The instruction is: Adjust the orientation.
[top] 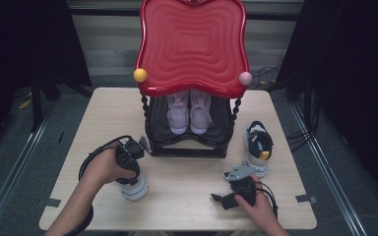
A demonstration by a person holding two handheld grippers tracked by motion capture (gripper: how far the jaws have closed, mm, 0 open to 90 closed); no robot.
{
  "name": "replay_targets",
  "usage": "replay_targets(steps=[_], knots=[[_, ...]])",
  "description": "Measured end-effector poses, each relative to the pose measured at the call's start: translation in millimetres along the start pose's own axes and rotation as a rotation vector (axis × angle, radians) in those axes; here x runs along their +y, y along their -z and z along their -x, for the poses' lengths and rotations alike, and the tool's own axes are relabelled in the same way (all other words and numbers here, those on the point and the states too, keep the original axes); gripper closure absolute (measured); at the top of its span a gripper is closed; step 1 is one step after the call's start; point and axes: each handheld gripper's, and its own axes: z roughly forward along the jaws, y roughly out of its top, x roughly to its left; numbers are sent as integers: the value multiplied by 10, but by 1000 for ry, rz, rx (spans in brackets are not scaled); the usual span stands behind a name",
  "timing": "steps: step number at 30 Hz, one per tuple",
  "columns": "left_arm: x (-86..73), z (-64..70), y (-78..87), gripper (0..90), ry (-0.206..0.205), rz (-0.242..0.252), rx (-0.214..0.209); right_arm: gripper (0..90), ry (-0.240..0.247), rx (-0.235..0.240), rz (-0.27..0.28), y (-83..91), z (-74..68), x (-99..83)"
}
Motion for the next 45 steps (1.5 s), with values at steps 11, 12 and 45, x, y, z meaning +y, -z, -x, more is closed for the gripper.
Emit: replay_targets(steps=[11, 12, 45], knots=[[-2, 17, -6, 736, -17, -7, 8, 93, 0, 0, -1, 1, 0, 0], [0, 15, -2, 732, -28, -11, 14, 93, 0, 0, 0, 0, 0, 0], [-38, 29, 35, 735, -36, -30, 1, 93, 2, -2, -1, 1, 2, 1]])
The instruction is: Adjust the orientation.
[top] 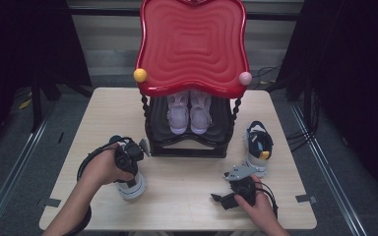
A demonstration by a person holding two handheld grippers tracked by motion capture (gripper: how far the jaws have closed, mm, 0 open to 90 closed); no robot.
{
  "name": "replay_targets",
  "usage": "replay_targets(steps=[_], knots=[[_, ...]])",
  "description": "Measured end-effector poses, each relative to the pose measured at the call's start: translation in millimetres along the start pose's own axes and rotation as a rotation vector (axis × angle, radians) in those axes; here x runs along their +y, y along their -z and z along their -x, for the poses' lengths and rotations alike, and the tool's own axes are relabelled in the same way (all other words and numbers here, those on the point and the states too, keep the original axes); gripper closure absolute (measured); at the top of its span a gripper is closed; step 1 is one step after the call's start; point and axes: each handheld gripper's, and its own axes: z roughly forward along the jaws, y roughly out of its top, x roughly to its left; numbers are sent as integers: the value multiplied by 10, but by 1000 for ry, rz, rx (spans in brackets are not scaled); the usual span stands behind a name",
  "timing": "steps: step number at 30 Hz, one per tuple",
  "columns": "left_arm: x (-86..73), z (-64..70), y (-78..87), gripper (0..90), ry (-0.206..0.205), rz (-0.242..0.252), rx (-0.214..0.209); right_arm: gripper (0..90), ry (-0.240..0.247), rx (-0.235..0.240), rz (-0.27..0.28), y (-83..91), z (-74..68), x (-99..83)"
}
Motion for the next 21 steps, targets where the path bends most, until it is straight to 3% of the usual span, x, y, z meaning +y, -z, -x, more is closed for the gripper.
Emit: replay_targets(steps=[15, 19, 21], knots=[[-72, 76, 367, 734, -28, -4, -23, 93, -1, 0, -1, 1, 0, 1], [-83, 106, 466, 733, -23, -5, -2, 93, -1, -1, -2, 2, 0, 1], [-88, 104, 530, 734, -40, -21, 13, 93, -1, 1, 0, 0, 0, 0]])
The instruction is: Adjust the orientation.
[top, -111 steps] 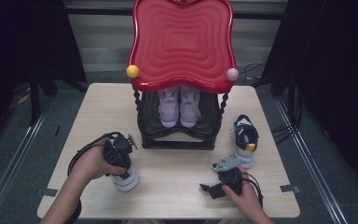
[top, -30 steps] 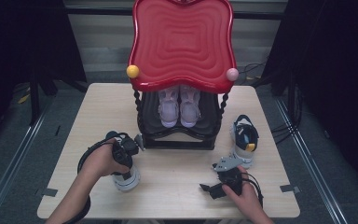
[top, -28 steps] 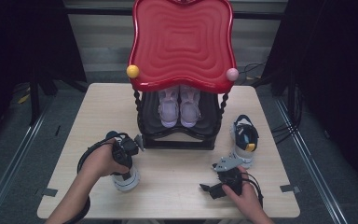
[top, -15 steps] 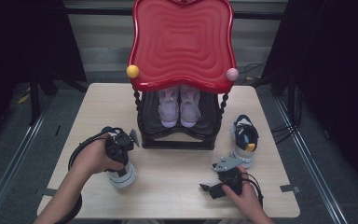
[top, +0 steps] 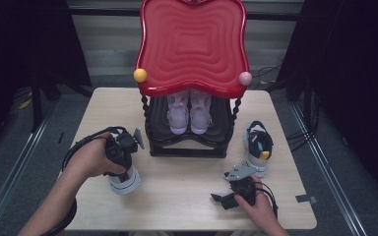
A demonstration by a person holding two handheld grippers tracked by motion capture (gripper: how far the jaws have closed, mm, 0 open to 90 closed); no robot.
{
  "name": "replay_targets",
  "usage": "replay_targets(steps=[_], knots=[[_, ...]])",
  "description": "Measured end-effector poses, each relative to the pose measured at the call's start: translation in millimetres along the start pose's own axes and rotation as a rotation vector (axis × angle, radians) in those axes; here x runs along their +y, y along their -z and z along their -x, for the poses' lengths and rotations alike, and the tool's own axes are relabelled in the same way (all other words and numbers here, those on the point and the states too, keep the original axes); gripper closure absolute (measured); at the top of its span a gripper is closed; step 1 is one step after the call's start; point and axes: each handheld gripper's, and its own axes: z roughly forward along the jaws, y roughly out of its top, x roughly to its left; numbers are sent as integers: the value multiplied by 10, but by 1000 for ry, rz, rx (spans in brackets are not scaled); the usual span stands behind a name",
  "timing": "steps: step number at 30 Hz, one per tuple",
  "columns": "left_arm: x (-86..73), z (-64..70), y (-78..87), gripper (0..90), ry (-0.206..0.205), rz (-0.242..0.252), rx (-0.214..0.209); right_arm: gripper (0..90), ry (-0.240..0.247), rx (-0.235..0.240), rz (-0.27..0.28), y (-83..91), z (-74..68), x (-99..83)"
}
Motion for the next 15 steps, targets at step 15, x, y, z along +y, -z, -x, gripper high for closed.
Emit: replay_targets(steps=[15], knots=[[-40, 85, 536, 734, 11, 16, 89, 93, -1, 0, -3, 3, -1, 0]])
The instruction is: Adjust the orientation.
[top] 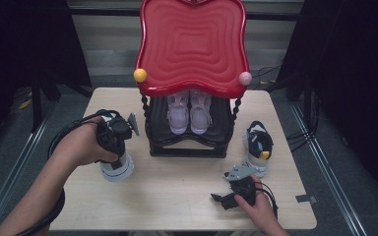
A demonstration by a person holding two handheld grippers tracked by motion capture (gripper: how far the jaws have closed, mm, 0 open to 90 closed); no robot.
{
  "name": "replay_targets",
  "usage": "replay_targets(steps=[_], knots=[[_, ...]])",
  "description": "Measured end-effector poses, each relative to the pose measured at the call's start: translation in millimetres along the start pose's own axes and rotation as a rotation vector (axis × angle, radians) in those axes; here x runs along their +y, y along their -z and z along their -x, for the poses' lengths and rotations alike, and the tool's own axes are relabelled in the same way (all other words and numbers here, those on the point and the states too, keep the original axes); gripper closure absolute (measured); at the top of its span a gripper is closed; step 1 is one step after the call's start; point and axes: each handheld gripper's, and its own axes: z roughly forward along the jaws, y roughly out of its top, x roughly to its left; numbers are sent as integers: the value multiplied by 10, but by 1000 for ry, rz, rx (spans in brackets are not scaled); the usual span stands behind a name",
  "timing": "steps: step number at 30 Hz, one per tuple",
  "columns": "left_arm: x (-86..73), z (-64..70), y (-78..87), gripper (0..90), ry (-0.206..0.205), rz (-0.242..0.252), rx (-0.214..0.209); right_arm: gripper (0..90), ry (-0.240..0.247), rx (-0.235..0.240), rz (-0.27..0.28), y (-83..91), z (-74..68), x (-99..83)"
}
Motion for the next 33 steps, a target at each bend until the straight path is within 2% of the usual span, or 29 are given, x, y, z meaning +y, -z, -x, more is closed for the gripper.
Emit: replay_targets(steps=[4, 9, 14, 27, 30, 33], knots=[[-6, 8, 151, 734, -3, 22, 12, 93, 0, 0, 0, 0, 0, 0], [-9, 14, 303, 734, -2, 31, 12, 93, -2, 1, -2, 1, -1, 0], [5, 13, 442, 734, -15, 38, 28, 93, 0, 1, -3, 1, 0, -1], [40, 55, 782, 733, -31, 60, 49, 93, 1, 0, -3, 0, -1, -2], [45, 55, 832, 733, -20, 71, 54, 93, 6, -3, -2, 2, 1, -2], [52, 49, 886, 732, -31, 67, 56, 93, 6, -3, -2, 2, 2, -3]])
